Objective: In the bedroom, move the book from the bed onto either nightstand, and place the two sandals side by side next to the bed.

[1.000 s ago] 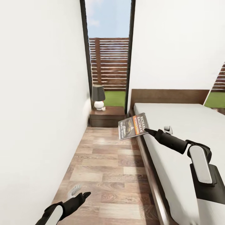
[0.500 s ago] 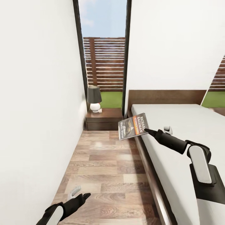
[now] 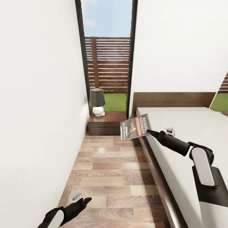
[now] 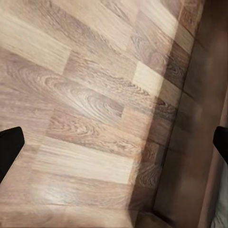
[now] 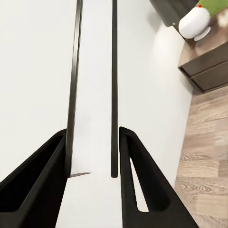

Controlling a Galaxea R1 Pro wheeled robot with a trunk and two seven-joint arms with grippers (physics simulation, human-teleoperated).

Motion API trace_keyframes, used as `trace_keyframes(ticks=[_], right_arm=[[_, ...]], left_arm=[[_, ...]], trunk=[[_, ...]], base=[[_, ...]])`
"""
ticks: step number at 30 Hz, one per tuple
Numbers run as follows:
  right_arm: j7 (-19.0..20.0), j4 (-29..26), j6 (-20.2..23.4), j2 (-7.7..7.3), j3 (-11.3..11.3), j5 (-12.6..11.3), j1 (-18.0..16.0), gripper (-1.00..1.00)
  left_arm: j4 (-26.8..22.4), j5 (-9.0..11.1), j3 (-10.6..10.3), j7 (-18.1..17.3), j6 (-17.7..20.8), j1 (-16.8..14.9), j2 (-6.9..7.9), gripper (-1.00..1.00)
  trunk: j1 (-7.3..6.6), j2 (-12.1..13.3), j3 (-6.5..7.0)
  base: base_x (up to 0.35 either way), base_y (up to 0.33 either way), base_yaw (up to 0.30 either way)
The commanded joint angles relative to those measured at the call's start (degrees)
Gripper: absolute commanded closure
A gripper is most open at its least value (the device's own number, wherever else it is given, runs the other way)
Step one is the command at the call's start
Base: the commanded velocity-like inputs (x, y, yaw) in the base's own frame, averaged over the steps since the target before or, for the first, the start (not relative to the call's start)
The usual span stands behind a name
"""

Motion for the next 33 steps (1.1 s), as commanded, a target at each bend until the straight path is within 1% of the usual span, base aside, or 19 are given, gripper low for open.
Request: trace_keyframes(ticks=[1, 9, 19, 24, 33], right_arm=[[0.62, 0.01, 0.27, 0.02, -0.09, 0.12, -0.06, 1.0], [0.76, 1.57, -0.36, -0.03, -0.09, 0.04, -0.05, 1.0], [0.83, 2.06, -0.63, -0.01, -0.09, 0.03, -0.05, 1.0], [0.93, 3.89, -0.69, -0.05, -0.04, -0.03, -0.11, 1.0], [0.95, 4.78, -0.7, -0.04, 0.0, -0.06, -0.14, 1.0]], left_arm=[[0.0, 0.15, -0.12, -0.05, 0.13, -0.03, 0.05, -1.0], [0.16, 0.14, -0.24, -0.07, 0.1, -0.03, 0.05, -1.0], [0.19, 0.14, -0.36, -0.07, 0.09, -0.03, -0.02, -1.0], [0.19, 0.14, -0.37, -0.07, 0.1, -0.03, -0.04, -1.0], [0.22, 0.14, -0.37, -0.01, 0.09, -0.03, 0.0, -1.0]], trunk=[[0.03, -0.02, -0.05], [0.03, -0.02, -0.05], [0.03, -0.02, -0.05], [0.03, -0.02, -0.05], [0.03, -0.02, -0.05]], base=[[0.299, 0.119, 0.0], [0.313, 0.046, 0.0], [0.326, 0.003, 0.0], [0.327, 0.0, 0.0], [0.327, 0.0, 0.0]])
